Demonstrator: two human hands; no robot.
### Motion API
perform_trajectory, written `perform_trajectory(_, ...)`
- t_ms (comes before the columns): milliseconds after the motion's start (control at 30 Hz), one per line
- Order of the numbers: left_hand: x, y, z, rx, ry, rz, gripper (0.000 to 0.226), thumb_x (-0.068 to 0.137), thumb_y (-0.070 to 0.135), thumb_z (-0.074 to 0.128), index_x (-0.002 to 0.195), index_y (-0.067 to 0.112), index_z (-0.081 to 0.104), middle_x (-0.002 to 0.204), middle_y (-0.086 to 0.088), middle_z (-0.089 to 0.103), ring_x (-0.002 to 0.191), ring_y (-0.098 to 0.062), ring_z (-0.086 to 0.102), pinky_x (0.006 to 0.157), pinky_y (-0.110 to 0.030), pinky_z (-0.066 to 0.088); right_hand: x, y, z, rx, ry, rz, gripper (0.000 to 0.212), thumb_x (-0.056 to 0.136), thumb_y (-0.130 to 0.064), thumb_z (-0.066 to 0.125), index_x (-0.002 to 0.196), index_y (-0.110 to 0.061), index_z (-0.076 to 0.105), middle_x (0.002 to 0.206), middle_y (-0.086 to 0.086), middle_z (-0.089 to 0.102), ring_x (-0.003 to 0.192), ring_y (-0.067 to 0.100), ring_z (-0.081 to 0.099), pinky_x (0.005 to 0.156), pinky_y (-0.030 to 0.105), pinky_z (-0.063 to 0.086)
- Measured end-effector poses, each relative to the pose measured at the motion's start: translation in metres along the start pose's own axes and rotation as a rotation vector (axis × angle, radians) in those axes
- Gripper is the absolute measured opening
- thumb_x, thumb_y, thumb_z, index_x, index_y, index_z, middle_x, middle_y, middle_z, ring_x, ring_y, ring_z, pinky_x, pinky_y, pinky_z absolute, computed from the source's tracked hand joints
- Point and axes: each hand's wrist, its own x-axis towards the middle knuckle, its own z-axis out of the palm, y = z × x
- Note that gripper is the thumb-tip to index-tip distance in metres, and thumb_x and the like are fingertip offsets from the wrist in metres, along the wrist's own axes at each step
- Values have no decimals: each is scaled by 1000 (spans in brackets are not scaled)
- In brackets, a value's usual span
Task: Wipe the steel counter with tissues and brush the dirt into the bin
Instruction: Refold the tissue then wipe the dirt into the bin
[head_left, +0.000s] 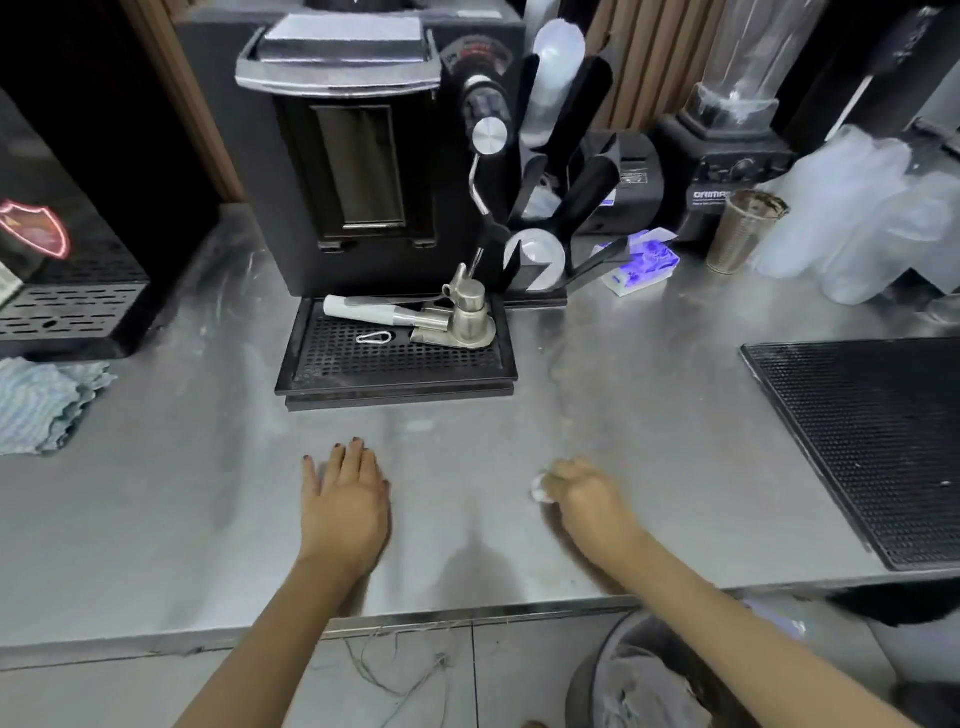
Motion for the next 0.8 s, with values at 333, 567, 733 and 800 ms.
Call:
perform_trajectory(333,22,119,15,-134,-60,80,54,99,31,16,148,10,5,157,-4,-5,144,-22,-8,116,-44,-3,50,58,-13,-51,53,317,31,79,-5,42,91,-7,70,91,14,67,91,30,64,72,28,52)
perform_trajectory(567,20,119,19,-105,-39,76,55,99,33,14,148,11,2,157,-4,-6,144,-20,-8,117,-41,-1,-27,32,-11,-106,34,95,27,36,-4,73,54,-24,68,50,-8,55,46,12,52,38,13,33)
perform_trajectory(733,21,118,18,-108,-37,74,55,98,33,14,148,12,1,157,-2,-7,144,-19,-9,117,-41,-2,76,57,-28,-177,55,326,16,71,-9,71,87,-9,72,88,12,66,87,27,64,67,26,50)
perform_trajectory(800,21,118,18,-123,-30,73,55,98,33,15,148,13,2,157,-2,-6,144,-18,-9,117,-40,-2,111,65,-39,-135,14,409,26,89,-2,45,110,2,60,113,19,60,109,34,54,87,38,45)
